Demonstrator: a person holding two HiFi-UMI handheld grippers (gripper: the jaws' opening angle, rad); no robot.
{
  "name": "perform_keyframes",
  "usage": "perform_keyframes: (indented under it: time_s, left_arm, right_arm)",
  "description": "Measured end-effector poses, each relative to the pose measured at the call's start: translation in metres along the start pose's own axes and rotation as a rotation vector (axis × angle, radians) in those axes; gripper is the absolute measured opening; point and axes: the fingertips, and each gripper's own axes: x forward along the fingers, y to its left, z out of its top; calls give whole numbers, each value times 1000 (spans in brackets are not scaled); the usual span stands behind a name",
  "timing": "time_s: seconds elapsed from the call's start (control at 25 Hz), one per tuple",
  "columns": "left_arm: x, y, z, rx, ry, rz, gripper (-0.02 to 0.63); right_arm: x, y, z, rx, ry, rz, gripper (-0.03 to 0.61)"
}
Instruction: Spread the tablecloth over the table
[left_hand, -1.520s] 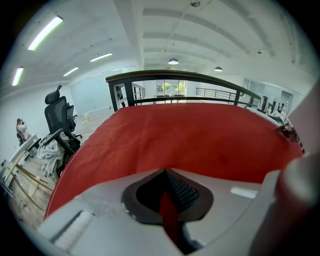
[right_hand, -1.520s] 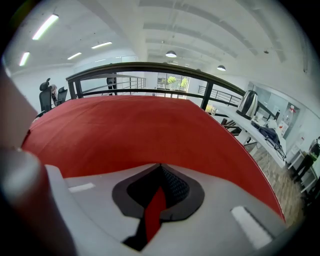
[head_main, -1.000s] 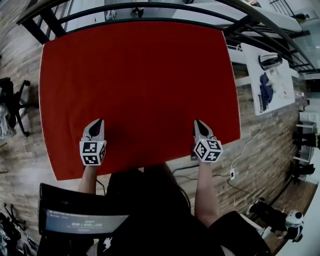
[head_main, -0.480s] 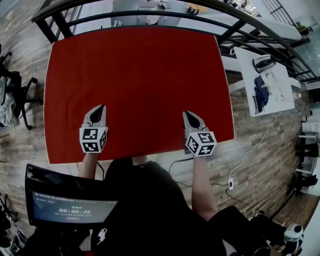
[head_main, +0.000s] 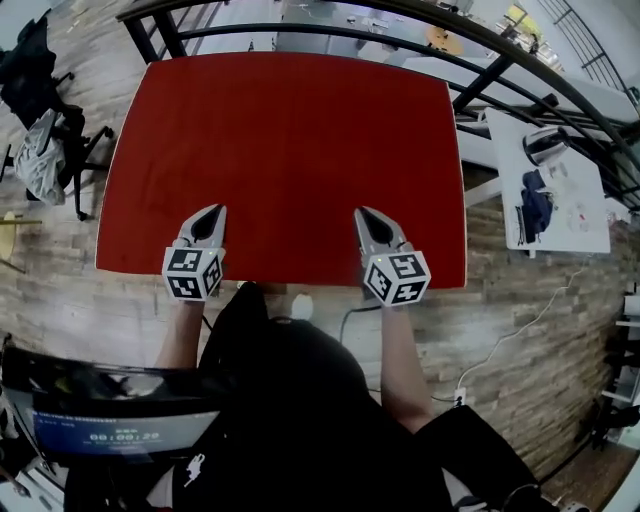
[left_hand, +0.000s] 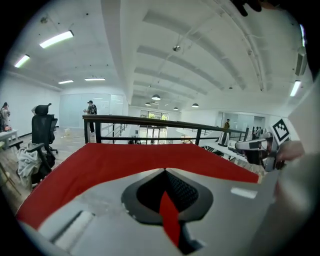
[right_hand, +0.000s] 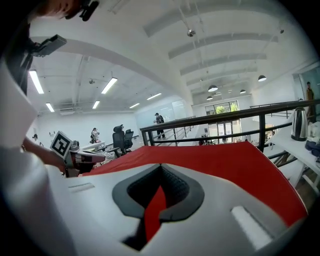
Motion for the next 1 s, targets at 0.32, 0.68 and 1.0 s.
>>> perform_keyframes:
  time_s: [0.32,0.68,1.0]
  left_arm:
    - [-31,-7,31,6,-92,31,6]
    - [-40,-8,50,39,-131,-10,6]
    - [-56,21,40,29,-98,-11,6]
  right_arm:
    - [-44,4,23,17,-102,-28,8]
    - [-65,15,29,0,-109,-77,8]
    - [-69,29,25,-1,-101,-102,8]
